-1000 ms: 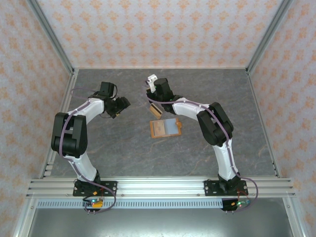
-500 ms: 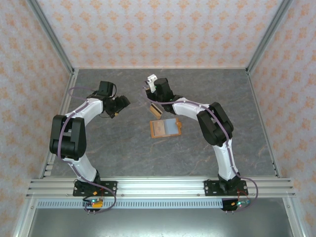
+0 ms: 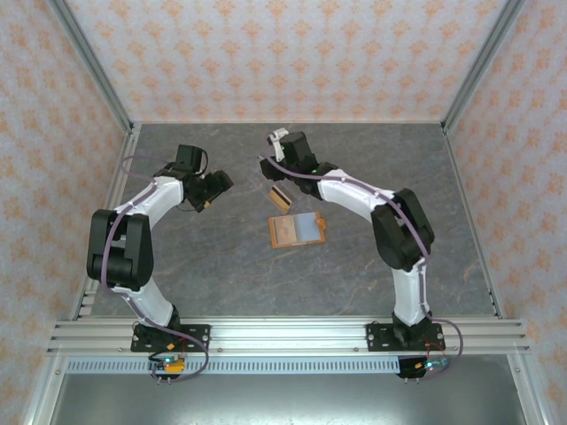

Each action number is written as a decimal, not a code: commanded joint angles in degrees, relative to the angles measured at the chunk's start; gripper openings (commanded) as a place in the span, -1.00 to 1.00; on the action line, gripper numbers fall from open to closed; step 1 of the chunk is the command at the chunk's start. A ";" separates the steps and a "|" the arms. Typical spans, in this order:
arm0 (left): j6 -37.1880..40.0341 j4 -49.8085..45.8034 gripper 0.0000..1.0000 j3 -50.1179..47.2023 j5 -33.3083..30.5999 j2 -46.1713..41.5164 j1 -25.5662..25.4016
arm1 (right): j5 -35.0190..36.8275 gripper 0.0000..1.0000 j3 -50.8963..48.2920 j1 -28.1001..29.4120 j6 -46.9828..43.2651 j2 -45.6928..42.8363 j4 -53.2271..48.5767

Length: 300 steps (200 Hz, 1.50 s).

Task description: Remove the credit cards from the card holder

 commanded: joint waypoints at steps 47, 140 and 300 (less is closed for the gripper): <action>2.83 -3.60 0.89 -2.41 -3.40 -4.12 -2.89 | 1.32 0.14 -13.85 0.45 16.48 -18.81 -12.45; 2.15 -4.38 1.00 -4.98 -5.95 -8.39 -9.10 | -2.07 0.03 -26.21 0.38 27.37 -14.97 -14.34; -4.34 -1.04 0.98 -11.48 -2.36 -9.93 -16.74 | -6.42 -0.11 -30.05 3.20 31.79 -15.09 -23.88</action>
